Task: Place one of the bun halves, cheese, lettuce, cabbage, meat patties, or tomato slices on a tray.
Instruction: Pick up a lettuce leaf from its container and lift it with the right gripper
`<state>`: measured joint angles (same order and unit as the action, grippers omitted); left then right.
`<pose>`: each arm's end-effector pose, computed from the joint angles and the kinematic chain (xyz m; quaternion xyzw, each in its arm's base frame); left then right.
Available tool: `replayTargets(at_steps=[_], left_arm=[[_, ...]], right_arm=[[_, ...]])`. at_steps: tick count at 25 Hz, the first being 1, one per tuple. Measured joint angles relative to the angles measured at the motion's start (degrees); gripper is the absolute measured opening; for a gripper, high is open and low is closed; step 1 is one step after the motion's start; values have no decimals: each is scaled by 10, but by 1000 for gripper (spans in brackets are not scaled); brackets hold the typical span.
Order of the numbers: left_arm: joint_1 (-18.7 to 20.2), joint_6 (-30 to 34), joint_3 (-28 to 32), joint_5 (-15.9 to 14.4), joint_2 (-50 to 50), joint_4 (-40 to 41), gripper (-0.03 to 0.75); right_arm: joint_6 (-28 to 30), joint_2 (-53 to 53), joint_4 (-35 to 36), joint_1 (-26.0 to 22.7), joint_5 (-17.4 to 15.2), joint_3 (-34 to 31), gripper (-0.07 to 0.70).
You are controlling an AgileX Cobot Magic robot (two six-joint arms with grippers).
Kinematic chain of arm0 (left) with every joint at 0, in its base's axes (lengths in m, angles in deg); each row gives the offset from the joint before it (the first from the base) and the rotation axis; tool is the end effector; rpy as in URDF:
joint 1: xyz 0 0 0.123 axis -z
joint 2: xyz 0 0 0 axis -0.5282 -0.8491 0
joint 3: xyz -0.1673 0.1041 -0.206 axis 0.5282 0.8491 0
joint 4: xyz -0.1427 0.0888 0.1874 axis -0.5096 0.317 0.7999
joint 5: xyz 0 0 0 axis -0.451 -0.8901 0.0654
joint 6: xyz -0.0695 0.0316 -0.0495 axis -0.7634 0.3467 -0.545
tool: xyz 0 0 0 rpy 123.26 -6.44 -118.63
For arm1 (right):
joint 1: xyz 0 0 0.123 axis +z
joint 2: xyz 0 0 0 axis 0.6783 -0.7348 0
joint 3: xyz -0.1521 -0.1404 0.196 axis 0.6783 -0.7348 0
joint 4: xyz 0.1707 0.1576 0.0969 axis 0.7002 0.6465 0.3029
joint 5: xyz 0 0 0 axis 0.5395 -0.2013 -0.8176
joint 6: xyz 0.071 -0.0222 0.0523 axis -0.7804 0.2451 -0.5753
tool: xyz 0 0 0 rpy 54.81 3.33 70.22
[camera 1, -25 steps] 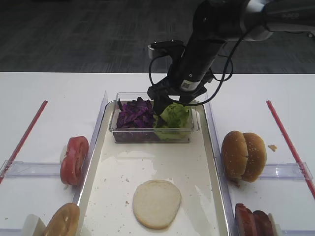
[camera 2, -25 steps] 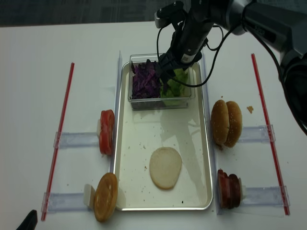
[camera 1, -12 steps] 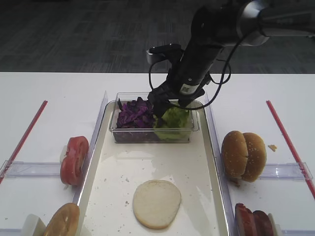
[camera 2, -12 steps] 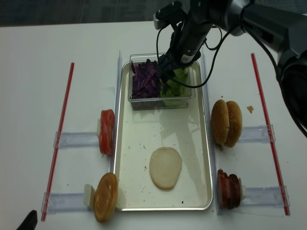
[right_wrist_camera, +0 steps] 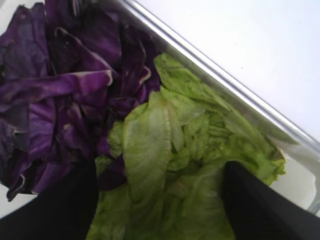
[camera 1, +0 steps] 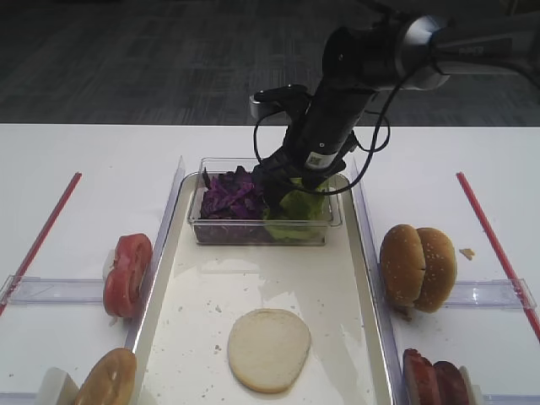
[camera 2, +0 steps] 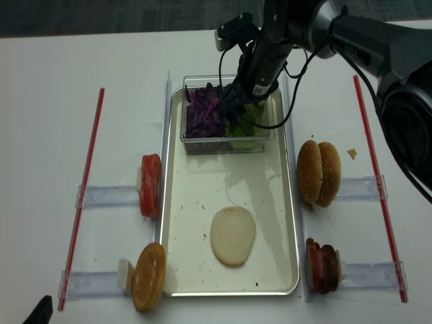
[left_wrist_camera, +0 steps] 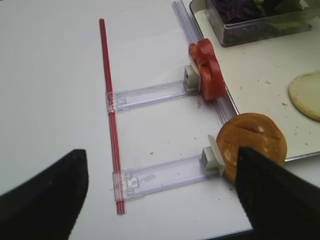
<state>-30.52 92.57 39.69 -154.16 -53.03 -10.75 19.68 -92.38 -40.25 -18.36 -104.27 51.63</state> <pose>-0.0125 -0.0062 0.2653 0.0590 0.8787 -0.0208 0.4732 0.4225 0.2154 0.1605 -0.3030 0.9296 0.1415 0.1549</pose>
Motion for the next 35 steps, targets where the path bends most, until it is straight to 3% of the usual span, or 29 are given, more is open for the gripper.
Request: replayTargets(at_steps=[8, 29, 35], left_arm=[[0, 0, 0, 0, 0, 0, 554], [0, 0, 0, 0, 0, 0, 554], [0, 0, 0, 0, 0, 0, 554]], right_arm=[[1, 0, -12, 0, 1, 1, 536], [1, -4, -31, 0, -13, 1, 423], [1, -14, -29, 1, -13, 3, 354]])
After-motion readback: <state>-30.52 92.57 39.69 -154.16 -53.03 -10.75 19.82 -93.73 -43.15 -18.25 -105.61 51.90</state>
